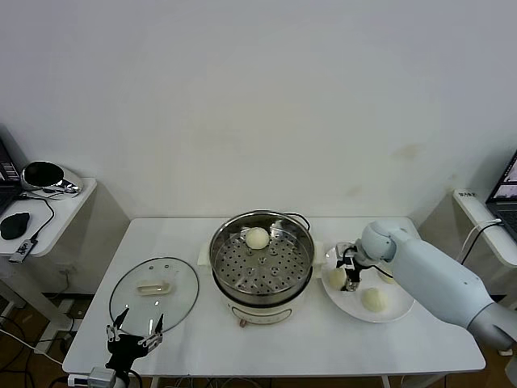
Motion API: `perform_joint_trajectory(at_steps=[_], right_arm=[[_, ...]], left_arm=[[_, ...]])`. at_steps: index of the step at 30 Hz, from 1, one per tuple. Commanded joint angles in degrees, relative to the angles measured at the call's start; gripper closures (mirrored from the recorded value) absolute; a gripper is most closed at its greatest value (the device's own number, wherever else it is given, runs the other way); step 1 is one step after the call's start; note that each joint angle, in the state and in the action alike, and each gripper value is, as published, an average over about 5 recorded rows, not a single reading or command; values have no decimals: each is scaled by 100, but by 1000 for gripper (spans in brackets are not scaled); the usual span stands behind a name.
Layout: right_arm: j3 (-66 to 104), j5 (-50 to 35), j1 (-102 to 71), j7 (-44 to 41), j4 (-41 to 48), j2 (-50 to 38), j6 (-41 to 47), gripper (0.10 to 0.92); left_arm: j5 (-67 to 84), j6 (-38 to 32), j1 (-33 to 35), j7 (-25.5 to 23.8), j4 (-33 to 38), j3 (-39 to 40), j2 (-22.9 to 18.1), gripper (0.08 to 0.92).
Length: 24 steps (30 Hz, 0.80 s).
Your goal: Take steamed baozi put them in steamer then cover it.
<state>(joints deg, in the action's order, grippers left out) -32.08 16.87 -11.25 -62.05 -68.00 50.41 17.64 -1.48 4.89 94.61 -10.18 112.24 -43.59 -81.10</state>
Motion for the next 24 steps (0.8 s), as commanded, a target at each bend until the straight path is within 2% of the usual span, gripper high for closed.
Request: perform_joint_trajectory(at_steps=[1,6,12,19,24], right_arm=[[5,-18,-1,-6,19,4,2,418],[14,-161,113,-99,-197,-210,74,465],[-261,-701,796,-317,-641,-774,265,474],[-1047,-1606,2337,-923,-1323,-1420,622,474],[-1857,-2636,3599,-1075,-1451,-1294,978,472]], left_arm=[[-4,-3,8,3,11,5,-2,177],[-4,-6,16,7,27,11,-1,177],[-8,-14,-33,15,44,69,-31,177],[-7,-13,-71,10,162,119,-57,177],[-50,-44,-58,31,289,92,-26,177]])
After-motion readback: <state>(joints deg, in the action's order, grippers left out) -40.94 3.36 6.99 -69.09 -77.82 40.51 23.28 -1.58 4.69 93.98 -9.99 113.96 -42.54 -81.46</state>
